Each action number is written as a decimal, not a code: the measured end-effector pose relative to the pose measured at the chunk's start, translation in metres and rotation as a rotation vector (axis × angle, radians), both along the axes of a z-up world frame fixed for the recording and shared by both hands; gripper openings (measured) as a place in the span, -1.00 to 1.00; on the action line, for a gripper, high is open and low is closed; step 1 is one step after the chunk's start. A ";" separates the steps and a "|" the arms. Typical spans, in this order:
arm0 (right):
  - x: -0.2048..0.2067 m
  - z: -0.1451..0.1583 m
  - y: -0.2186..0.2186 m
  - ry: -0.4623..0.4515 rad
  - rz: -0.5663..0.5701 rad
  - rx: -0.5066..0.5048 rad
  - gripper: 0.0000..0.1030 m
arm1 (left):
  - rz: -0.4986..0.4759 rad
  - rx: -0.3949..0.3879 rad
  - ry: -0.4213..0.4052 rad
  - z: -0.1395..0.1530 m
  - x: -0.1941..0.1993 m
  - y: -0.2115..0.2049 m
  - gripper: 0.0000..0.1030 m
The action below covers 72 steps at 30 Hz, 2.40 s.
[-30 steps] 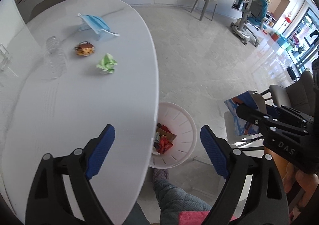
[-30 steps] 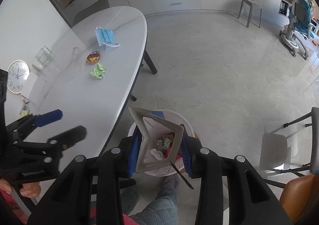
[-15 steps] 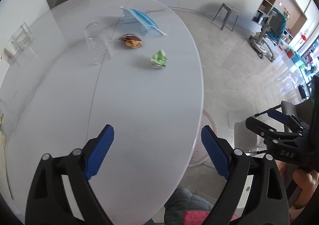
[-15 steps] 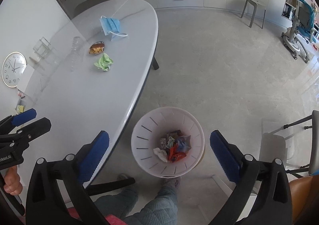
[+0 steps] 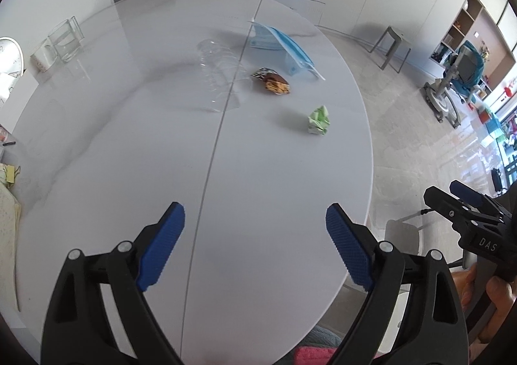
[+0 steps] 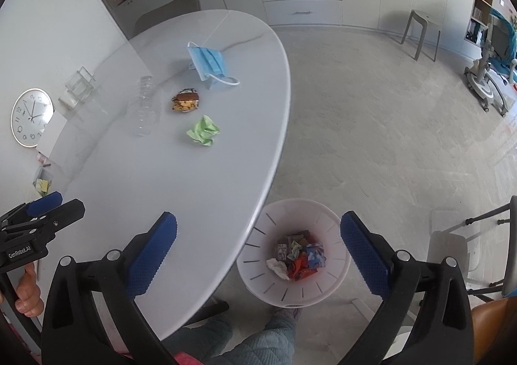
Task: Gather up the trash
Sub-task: 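Return to the table and grasp the green crumpled paper with the right tool, then grasp the clear plastic bottle with the left tool while the right tool holds the green paper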
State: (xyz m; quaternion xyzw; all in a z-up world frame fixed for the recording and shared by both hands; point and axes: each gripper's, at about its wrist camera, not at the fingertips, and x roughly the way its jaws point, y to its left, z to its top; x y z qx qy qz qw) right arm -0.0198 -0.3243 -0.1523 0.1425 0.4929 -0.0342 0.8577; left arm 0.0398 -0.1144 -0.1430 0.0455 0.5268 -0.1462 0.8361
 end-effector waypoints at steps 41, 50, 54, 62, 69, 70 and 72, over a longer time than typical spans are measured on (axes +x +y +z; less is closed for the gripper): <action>0.161 -0.080 0.057 0.153 0.244 -0.025 -0.25 | 0.136 0.002 0.153 -0.060 0.106 0.038 0.65; 0.163 -0.063 0.052 0.100 0.233 0.002 -0.29 | 0.125 -0.031 0.149 -0.048 0.150 0.024 0.65; 0.165 -0.054 0.051 0.076 0.227 0.023 -0.29 | 0.195 -0.088 0.174 -0.041 0.188 0.015 0.83; 0.168 -0.052 0.041 0.060 0.213 0.056 -0.29 | 0.343 -0.088 0.262 -0.065 0.241 -0.008 0.83; 0.167 -0.059 0.036 0.069 0.196 0.080 -0.29 | 0.461 -0.057 0.361 -0.094 0.257 -0.016 0.52; 0.167 -0.060 0.035 0.072 0.195 0.082 -0.29 | 0.473 -0.062 0.388 -0.099 0.258 -0.017 0.35; 0.170 -0.061 0.036 0.075 0.195 0.084 -0.28 | 0.487 -0.066 0.423 -0.107 0.258 -0.017 0.17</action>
